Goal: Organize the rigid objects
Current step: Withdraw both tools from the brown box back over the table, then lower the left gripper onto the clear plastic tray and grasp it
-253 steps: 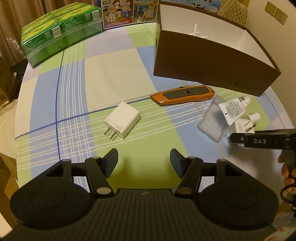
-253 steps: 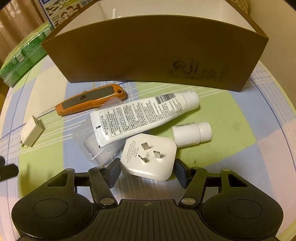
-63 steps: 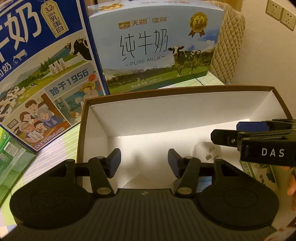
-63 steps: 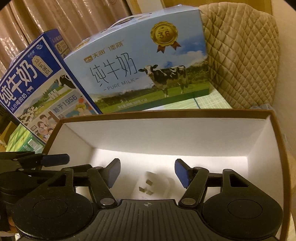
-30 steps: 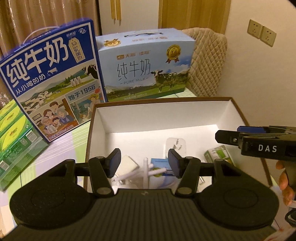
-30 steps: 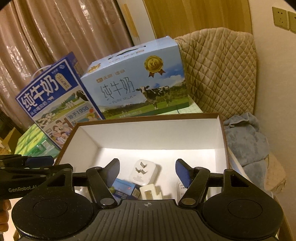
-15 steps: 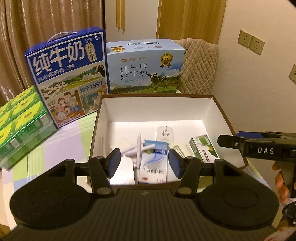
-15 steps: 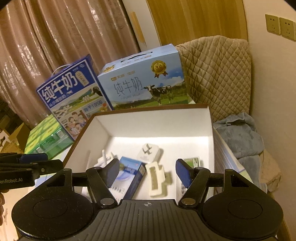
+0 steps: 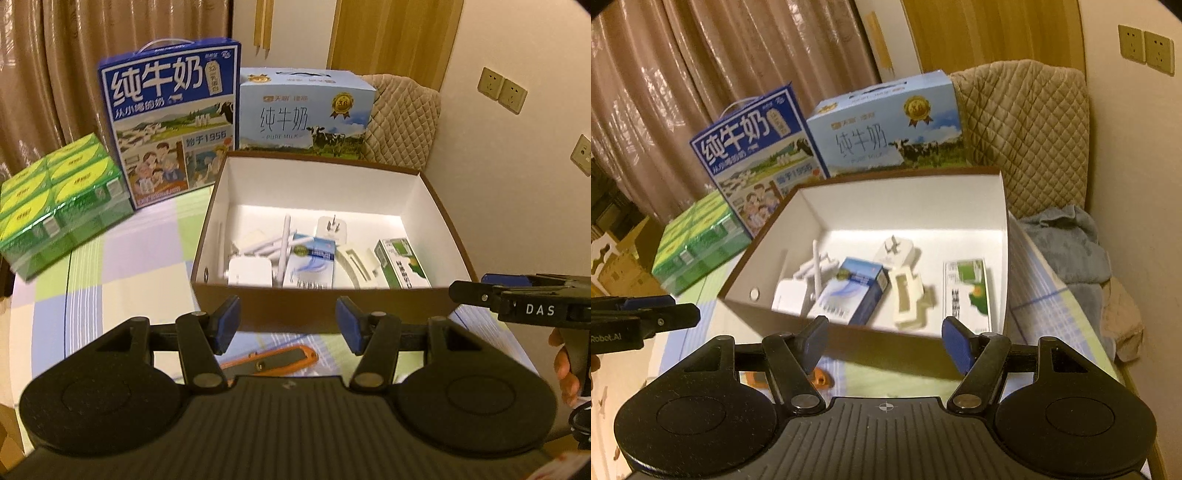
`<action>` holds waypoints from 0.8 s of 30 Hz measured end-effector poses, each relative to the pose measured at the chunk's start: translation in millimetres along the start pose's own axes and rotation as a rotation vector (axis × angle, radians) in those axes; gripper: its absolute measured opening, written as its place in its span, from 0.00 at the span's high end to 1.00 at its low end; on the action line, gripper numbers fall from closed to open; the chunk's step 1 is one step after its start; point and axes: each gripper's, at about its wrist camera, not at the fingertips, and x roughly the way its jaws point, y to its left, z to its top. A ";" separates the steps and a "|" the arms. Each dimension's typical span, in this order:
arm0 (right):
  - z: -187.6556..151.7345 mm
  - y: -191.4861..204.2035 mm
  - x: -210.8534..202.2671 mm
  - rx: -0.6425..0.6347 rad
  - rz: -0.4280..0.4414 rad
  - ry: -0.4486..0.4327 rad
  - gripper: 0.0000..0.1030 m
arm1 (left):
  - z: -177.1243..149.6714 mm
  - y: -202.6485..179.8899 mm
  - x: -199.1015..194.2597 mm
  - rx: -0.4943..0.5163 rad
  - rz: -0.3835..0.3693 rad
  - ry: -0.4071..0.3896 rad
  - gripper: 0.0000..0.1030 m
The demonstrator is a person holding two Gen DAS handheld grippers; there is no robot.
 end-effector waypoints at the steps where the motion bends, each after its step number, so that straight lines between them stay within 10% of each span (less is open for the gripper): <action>1: -3.3 1.1 -1.3 -0.003 -0.001 0.004 0.37 | -3.9 0.3 -2.2 -0.002 0.000 0.003 0.49; 24: -77.6 17.9 -2.4 -0.049 0.005 0.162 0.37 | -79.3 -6.8 -4.0 -0.008 -0.036 0.118 0.49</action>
